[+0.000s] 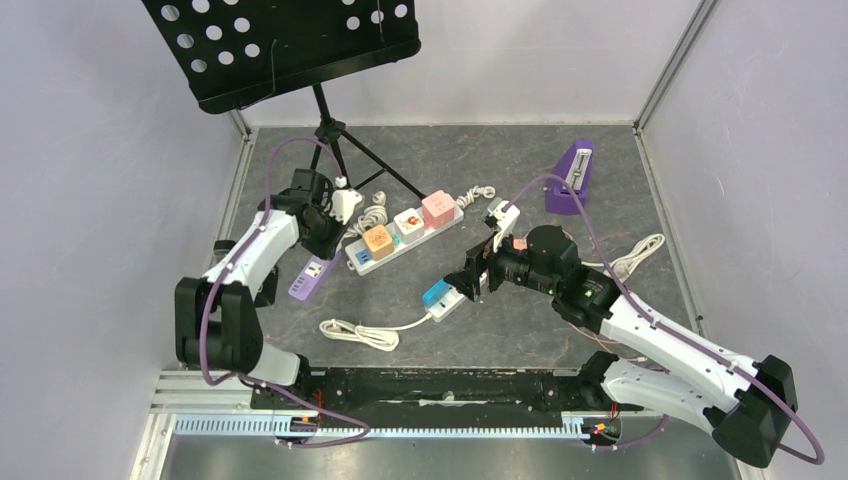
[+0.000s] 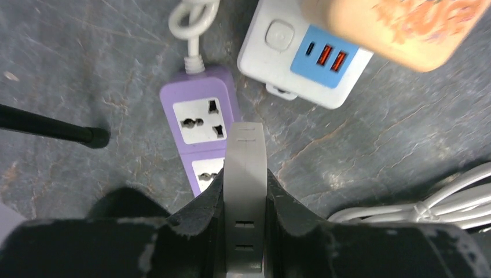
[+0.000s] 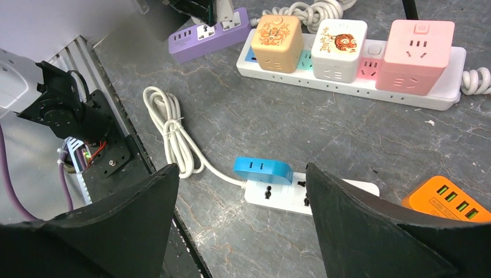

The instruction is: Insert the plug

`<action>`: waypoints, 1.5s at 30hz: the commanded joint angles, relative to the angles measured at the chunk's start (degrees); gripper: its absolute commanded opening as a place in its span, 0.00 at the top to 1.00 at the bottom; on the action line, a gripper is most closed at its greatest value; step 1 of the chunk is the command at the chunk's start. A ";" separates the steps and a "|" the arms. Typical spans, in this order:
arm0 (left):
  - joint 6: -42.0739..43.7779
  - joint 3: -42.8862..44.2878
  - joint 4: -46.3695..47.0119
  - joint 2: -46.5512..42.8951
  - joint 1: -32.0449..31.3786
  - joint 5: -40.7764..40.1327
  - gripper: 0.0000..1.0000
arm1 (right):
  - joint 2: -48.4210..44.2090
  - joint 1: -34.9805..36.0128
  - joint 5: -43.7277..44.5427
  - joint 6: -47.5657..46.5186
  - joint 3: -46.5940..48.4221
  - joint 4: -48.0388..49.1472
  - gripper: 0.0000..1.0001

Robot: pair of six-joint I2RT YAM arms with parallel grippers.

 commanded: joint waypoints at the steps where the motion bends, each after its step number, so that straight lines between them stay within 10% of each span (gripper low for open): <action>1: 3.85 4.35 -7.70 3.18 0.20 -4.09 0.98 | -0.29 -0.32 0.90 0.03 0.14 1.75 0.18; 45: 2.27 -8.50 4.60 -3.12 7.86 2.52 0.98 | 5.70 -0.33 -0.19 -1.81 4.41 -1.04 0.18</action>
